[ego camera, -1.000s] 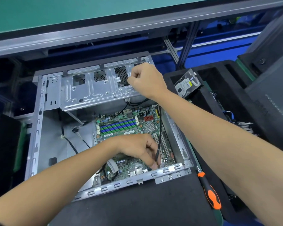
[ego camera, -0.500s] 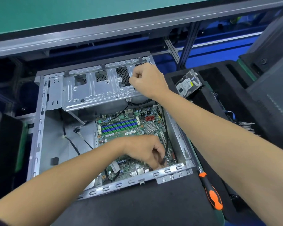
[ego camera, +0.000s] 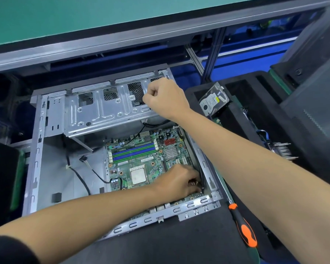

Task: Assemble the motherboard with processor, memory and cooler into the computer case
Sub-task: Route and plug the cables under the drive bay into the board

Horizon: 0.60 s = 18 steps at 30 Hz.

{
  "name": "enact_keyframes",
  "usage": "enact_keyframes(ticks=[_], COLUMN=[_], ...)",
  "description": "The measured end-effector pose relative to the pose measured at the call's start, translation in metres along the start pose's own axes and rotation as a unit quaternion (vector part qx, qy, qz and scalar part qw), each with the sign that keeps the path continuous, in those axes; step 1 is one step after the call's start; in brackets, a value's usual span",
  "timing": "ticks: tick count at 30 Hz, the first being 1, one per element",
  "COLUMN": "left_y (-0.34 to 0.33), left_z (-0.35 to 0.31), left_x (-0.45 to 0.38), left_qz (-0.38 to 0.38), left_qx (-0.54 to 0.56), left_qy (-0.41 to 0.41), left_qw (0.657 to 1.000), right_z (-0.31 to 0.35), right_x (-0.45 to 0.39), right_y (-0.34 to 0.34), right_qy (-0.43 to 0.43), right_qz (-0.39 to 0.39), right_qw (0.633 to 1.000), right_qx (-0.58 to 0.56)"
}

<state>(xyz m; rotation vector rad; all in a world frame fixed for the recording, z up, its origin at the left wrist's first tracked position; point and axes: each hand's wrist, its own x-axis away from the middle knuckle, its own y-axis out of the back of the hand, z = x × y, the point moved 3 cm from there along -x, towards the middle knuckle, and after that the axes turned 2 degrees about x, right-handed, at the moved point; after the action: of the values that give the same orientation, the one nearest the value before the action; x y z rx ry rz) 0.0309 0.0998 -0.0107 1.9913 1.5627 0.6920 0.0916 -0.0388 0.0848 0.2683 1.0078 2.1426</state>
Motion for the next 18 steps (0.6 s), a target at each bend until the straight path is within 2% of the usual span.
enact_keyframes(ticks=[6,18], left_y=[-0.0060,-0.0067], left_z=[0.0025,0.0045], left_x=[0.0004,-0.0007], left_qz=[-0.021,-0.087], left_qx=[-0.034,-0.086], left_qy=[-0.019,0.001], left_qw=[0.999,0.993], right_z=[0.0015,0.0034], right_x=[-0.0002,0.0003], right_y=[0.0006,0.0025], right_qy=[0.001,0.004], right_qz=[-0.001,-0.006], right_qw=[1.000,1.000], right_qx=[0.002,0.006])
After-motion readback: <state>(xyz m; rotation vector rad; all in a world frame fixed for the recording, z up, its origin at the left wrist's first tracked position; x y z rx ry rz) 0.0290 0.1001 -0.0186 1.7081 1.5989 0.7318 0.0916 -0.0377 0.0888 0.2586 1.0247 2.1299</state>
